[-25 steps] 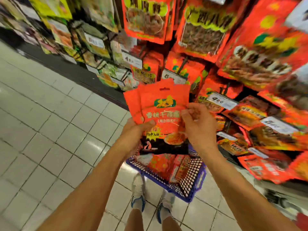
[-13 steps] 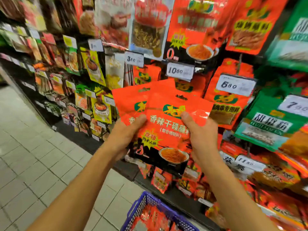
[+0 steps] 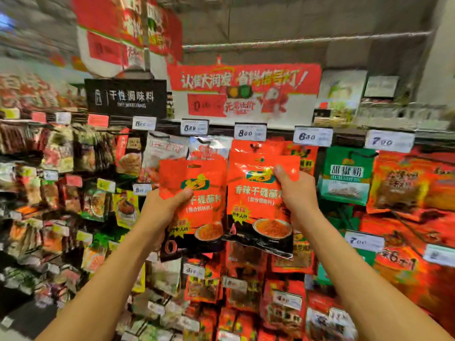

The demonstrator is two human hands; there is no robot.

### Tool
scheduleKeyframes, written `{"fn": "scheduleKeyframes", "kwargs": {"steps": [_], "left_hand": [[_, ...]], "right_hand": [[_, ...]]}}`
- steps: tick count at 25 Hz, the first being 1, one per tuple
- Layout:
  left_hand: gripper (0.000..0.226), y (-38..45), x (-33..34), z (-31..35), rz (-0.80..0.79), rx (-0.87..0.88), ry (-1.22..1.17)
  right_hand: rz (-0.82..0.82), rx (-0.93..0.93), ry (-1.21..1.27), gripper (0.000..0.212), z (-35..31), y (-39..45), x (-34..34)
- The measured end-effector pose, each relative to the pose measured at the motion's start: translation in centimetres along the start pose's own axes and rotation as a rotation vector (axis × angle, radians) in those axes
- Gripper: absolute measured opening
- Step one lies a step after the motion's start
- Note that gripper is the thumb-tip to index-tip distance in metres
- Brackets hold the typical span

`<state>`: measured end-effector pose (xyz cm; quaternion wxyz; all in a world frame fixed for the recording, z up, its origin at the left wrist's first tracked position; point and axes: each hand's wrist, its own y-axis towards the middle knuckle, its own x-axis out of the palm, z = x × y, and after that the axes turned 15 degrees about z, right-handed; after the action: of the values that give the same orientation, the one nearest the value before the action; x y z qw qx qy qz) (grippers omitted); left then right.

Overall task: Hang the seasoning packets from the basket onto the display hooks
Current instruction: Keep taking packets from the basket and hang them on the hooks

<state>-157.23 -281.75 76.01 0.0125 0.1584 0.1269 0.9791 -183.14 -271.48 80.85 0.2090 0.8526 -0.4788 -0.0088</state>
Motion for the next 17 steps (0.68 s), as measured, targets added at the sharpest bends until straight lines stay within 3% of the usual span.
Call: {"fn": "scheduleKeyframes", "kwargs": {"steps": [5, 11, 17], "left_hand": [[0.023, 3.2, 0.0, 0.5, -0.001, -0.019, 0.005], [0.024, 5.7, 2.9, 0.4, -0.09, -0.041, -0.005], [0.025, 7.3, 4.7, 0.2, -0.179, -0.058, -0.01]], "right_hand": [[0.053, -0.048, -0.09, 0.019, -0.6, 2.9, 3.0], [0.134, 0.055, -0.188, 0.035, -0.8, 5.2, 6.9], [0.206, 0.056, -0.227, 0.032, -0.6, 6.4, 7.7]]}}
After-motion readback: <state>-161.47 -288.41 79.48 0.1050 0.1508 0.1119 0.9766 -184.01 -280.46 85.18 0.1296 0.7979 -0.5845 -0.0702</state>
